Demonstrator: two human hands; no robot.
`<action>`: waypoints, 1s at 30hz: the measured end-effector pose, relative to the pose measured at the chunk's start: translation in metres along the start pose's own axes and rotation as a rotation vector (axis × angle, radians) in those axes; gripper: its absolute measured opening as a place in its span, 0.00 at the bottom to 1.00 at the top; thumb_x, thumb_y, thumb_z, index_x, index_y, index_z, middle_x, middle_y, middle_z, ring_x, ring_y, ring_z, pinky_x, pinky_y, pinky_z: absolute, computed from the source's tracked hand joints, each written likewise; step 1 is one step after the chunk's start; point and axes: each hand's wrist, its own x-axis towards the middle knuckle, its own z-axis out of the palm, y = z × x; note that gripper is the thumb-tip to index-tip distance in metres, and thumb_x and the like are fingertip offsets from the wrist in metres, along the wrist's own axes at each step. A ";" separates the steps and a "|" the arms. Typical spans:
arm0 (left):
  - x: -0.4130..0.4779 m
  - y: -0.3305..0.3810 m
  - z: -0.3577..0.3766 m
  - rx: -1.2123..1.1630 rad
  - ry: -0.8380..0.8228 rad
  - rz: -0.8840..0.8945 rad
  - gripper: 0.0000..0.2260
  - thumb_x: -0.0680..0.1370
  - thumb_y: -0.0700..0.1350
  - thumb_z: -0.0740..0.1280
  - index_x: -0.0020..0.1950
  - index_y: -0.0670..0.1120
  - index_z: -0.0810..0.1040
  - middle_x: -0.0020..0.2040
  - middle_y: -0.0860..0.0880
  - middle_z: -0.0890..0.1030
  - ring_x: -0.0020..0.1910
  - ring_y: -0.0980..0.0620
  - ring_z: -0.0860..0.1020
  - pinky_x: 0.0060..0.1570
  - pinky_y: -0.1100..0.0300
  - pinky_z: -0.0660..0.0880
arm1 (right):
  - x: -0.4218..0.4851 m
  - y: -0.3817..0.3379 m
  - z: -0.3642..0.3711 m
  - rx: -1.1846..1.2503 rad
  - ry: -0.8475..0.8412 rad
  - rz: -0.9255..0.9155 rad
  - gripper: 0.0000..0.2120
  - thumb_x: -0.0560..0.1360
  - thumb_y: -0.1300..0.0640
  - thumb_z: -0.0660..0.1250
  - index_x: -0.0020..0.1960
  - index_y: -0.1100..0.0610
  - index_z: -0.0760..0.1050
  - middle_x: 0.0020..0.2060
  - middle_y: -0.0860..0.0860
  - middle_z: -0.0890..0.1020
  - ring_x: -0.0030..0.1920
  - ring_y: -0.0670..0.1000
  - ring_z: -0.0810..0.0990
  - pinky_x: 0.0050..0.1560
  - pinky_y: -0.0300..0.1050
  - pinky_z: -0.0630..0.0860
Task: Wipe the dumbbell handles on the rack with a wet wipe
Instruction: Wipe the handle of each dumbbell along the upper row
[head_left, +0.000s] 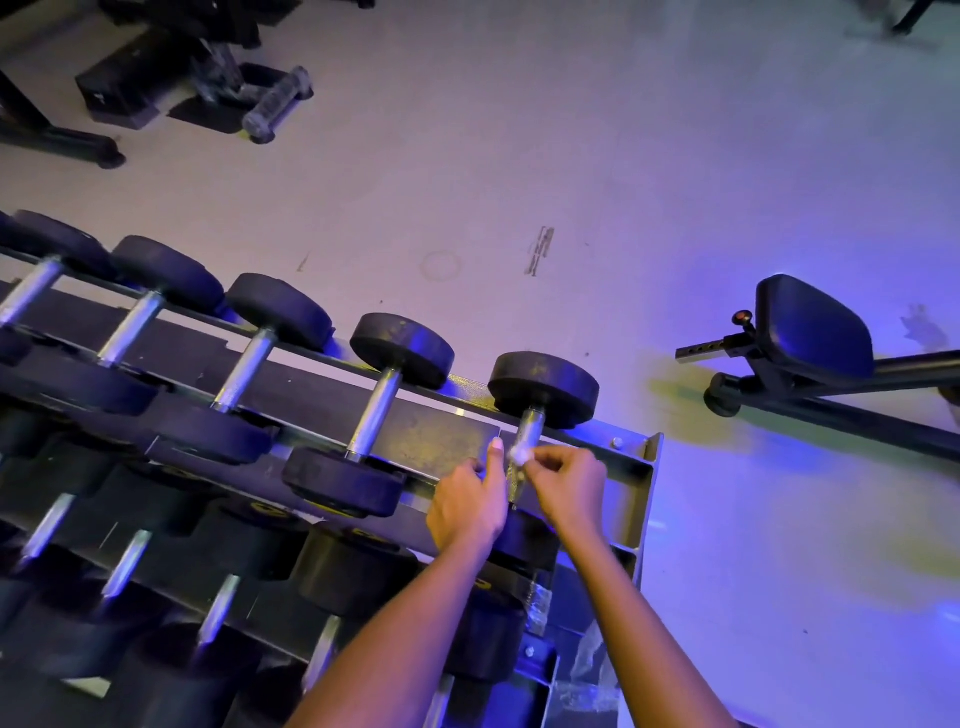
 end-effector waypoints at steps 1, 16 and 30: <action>-0.001 0.000 -0.001 -0.002 0.000 0.002 0.29 0.77 0.68 0.50 0.57 0.50 0.80 0.57 0.45 0.81 0.58 0.42 0.76 0.49 0.53 0.68 | 0.008 -0.006 0.002 -0.004 0.079 -0.027 0.07 0.72 0.51 0.74 0.43 0.56 0.85 0.35 0.49 0.85 0.38 0.45 0.82 0.39 0.36 0.72; -0.001 0.002 -0.002 -0.015 -0.012 -0.015 0.28 0.77 0.68 0.50 0.54 0.51 0.80 0.56 0.47 0.81 0.57 0.44 0.77 0.48 0.53 0.67 | -0.004 0.008 0.001 -0.314 -0.249 -0.106 0.07 0.71 0.63 0.71 0.46 0.55 0.86 0.33 0.45 0.74 0.38 0.48 0.74 0.34 0.30 0.65; -0.002 0.003 -0.003 0.006 -0.009 -0.009 0.28 0.77 0.68 0.50 0.55 0.50 0.79 0.56 0.45 0.81 0.57 0.42 0.76 0.49 0.53 0.69 | 0.029 -0.015 0.024 0.218 0.315 0.072 0.05 0.74 0.58 0.71 0.48 0.57 0.84 0.43 0.52 0.84 0.46 0.52 0.80 0.43 0.35 0.67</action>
